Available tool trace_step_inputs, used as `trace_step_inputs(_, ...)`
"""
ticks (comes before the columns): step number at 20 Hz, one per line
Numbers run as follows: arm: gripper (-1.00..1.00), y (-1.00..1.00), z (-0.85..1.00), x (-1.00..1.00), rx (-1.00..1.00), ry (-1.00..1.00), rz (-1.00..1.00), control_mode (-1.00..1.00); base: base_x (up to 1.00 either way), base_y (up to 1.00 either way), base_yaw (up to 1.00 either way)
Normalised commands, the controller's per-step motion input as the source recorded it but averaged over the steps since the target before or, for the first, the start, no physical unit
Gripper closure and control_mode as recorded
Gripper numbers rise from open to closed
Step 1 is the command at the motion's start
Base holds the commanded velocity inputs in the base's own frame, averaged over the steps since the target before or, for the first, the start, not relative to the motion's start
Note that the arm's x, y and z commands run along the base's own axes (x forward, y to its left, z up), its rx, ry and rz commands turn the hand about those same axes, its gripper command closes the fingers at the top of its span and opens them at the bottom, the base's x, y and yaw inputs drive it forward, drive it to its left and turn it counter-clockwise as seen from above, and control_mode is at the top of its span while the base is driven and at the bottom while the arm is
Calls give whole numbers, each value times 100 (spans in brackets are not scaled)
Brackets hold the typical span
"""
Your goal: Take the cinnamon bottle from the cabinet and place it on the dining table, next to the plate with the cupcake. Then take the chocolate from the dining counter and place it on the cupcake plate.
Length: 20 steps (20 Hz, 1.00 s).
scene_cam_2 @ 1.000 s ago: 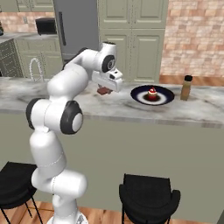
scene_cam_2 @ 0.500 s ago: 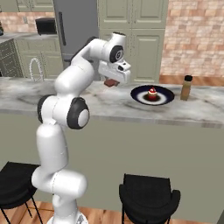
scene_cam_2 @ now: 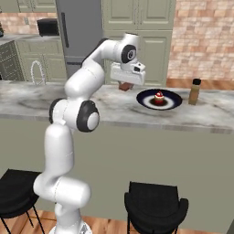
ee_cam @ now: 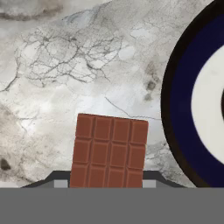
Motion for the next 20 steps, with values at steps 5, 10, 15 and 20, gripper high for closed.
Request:
trace_step_inputs(5, 100, -36, -5, 0, -3, 0, 18, -100, 0, 0, 0)
trace_step_inputs(10, 100, -36, -7, -2, 0, 2, 20, -100, 0, 0, 0)
trace_step_inputs(15, 100, -26, -13, -1, 0, 0, 20, -100, 0, 0, 0)
trace_step_inputs(20, 100, -8, -26, 0, 0, 1, 5, -100, 0, 0, 0)
